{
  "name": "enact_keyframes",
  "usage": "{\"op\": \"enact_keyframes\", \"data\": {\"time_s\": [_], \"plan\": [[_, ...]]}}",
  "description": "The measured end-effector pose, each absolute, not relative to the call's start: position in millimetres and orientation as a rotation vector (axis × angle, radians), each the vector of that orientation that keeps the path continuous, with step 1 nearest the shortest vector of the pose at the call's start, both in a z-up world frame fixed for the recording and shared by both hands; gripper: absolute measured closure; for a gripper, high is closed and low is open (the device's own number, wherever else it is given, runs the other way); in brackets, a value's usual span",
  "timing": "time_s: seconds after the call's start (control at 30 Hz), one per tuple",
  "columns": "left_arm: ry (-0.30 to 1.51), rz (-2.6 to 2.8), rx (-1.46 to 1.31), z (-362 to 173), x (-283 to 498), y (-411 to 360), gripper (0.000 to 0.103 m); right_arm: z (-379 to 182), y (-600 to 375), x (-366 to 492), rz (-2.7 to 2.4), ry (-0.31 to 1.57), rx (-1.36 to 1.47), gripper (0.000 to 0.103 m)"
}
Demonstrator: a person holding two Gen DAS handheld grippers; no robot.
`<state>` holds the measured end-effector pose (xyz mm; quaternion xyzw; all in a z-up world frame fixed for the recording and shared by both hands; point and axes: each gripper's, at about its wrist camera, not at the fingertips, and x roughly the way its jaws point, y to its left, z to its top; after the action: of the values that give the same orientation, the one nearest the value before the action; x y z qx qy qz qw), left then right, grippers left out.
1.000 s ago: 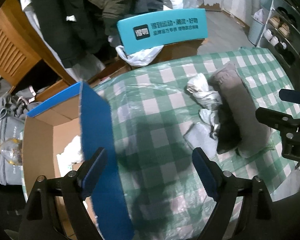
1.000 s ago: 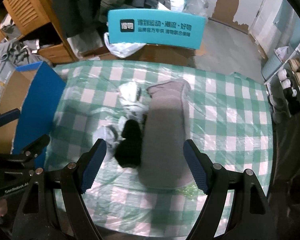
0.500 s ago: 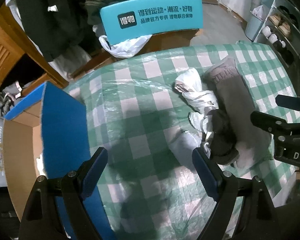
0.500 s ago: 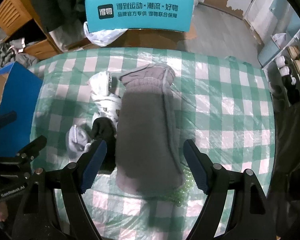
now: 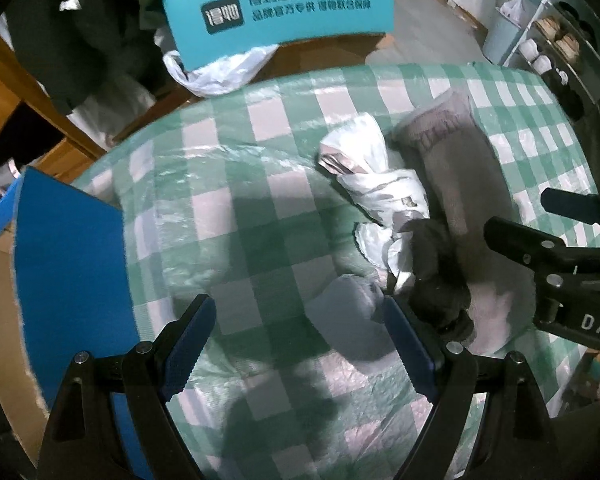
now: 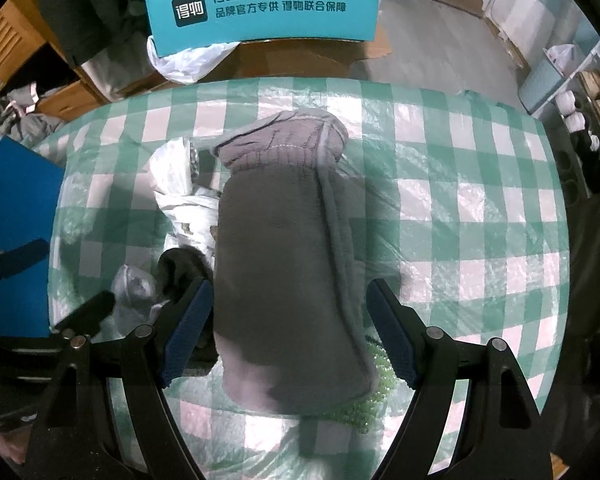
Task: Organize soft objects
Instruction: 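Grasp the grey sock with the left gripper while the right gripper grasps the grey fleece item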
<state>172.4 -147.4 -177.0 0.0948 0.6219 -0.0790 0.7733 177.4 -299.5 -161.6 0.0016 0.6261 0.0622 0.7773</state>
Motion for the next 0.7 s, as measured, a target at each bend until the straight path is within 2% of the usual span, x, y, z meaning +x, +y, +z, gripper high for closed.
{"op": "enact_keyframes", "data": {"time_s": [0.47, 0.7], "plan": [[1.386, -0.181, 0.208, -208, 181, -147, 0.017, -183, -296, 187, 0.134, 1.392, 0.011, 0.024], [1.380, -0.229, 0.221, -213, 178, -151, 0.042, -192, -290, 193, 0.116, 1.404, -0.025, 0.024]]}}
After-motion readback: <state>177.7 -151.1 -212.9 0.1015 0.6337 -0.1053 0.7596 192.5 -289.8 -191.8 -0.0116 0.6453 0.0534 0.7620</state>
